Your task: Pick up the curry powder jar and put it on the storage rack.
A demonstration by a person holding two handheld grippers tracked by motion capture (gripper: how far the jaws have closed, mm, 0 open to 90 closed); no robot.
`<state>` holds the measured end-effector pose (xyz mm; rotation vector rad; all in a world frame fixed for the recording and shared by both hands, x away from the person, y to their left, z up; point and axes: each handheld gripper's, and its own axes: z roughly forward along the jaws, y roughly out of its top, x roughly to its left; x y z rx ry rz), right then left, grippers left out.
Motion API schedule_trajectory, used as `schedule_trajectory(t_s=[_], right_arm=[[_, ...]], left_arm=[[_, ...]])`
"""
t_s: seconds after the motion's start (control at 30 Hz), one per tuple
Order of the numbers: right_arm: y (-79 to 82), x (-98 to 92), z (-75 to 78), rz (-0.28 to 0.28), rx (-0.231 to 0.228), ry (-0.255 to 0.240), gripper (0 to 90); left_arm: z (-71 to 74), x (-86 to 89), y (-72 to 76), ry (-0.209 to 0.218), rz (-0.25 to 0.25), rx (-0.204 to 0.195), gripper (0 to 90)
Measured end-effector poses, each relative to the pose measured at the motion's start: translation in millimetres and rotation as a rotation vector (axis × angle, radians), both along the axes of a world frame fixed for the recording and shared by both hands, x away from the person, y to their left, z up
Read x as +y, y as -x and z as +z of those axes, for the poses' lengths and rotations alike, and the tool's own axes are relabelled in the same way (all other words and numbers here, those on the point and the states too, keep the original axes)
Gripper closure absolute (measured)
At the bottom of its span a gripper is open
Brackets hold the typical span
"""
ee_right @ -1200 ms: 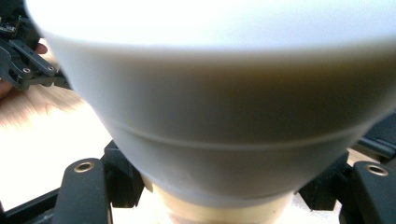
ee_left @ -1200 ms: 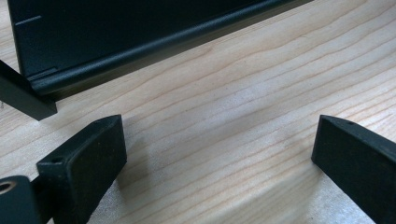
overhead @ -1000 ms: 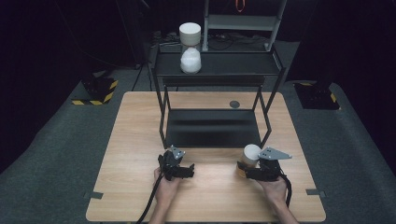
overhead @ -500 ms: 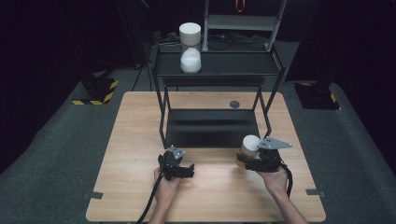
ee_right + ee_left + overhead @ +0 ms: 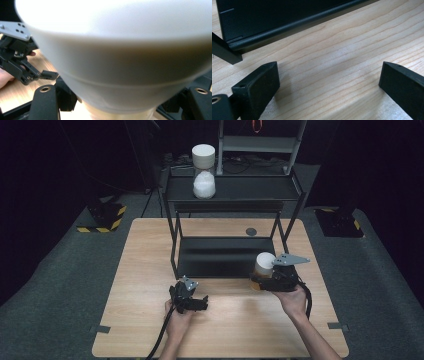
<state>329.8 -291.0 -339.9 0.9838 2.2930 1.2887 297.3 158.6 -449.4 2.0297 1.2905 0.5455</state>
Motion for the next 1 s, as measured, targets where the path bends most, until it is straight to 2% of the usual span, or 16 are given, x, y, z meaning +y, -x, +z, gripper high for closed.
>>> schedule_trajectory(t_s=[0.43,0.8,1.0], right_arm=[[-12.8,4.2,43.2,0.024,-0.009,-0.003,31.1],[-27.8,9.8,84.4,0.046,0.008,0.002,31.2],[-34.2,13.6,101.8,0.052,0.003,0.007,31.2]], left_arm=[[0.0,0.0,0.0,0.000,0.000,0.000,3.0],[0.2,0.0,-0.1,-0.001,-0.001,0.001,3.1],[0.2,0.0,-0.1,0.000,0.000,0.001,3.1]])
